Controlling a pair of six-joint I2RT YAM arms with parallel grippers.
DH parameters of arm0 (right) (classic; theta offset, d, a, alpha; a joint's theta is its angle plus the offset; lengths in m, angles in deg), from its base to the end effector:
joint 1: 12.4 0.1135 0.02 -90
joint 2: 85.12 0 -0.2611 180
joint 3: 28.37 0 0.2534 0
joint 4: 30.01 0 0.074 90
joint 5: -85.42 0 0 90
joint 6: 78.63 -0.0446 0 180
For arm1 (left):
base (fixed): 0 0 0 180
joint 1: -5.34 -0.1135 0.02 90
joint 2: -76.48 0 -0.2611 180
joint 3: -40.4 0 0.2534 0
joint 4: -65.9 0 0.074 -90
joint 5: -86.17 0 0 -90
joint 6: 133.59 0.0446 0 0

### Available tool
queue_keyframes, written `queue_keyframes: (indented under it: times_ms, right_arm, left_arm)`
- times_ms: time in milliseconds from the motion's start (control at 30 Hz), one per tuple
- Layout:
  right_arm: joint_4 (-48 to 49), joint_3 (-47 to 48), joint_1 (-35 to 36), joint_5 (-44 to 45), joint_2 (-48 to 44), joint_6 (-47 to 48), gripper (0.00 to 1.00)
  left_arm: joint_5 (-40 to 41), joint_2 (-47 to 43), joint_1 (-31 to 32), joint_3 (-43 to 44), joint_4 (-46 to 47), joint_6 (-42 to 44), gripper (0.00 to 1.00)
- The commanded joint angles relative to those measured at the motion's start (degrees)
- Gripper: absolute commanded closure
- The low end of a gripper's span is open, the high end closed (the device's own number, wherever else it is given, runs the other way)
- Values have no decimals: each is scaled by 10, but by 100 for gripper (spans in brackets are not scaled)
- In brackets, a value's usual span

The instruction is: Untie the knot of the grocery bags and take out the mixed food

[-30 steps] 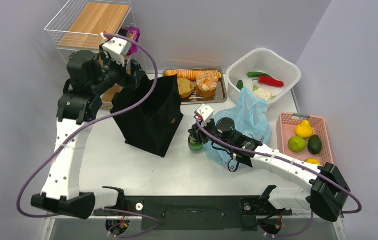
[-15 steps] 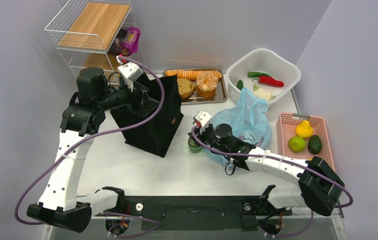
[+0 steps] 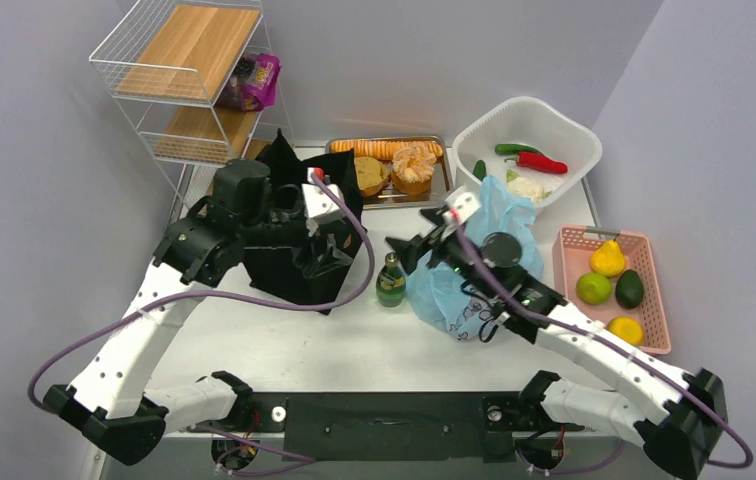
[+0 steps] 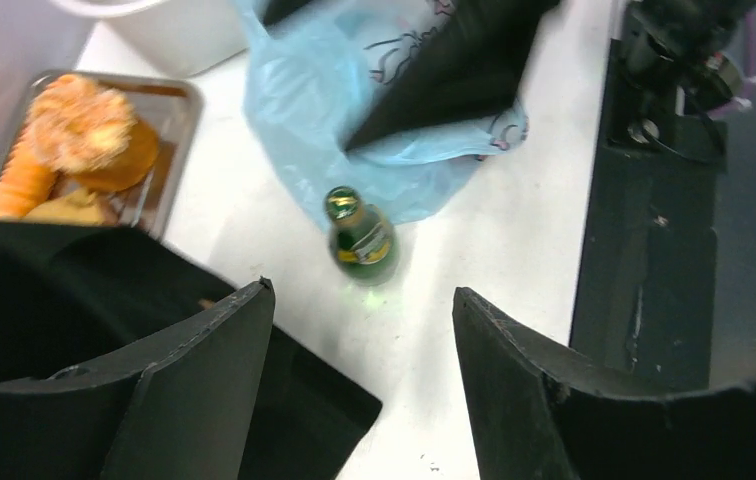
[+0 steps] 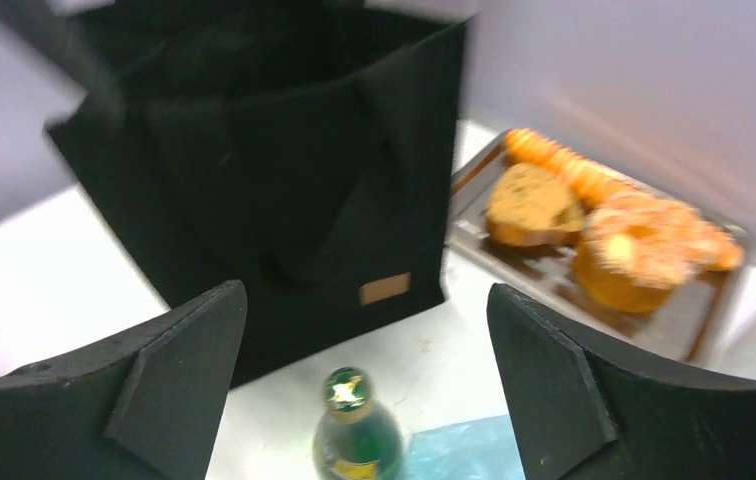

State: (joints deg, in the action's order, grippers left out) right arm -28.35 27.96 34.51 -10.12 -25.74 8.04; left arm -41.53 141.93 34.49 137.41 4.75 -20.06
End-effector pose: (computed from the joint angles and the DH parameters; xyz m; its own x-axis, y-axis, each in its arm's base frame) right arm 0.1734 0.1917 0.3218 -0.0626 0.0177 -0.9979 -0.7905 0.6095 0.0604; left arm 0.1810 -0.1322 0.4297 -0.0561 0.3930 -0.9178 0.9513 0.3000 0.0703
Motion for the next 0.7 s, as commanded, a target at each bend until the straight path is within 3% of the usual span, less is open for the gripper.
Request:
queue_keyframes:
  times_ms: [0, 167, 300, 667]
  right_arm:
    - [-117, 56, -97, 9, -79, -74, 14]
    - [-212, 58, -212, -8, -135, -98, 13]
    - [-242, 56, -261, -14, -158, -108, 13]
    - [-259, 45, -276, -21, -185, -124, 13]
  left_arm:
    - [-11, 32, 56, -13, 22, 58, 40]
    - [-16, 44, 92, -118, 212, 8, 46]
    - [6, 43, 100, -247, 497, -98, 46]
    - [126, 50, 102, -419, 716, -117, 43]
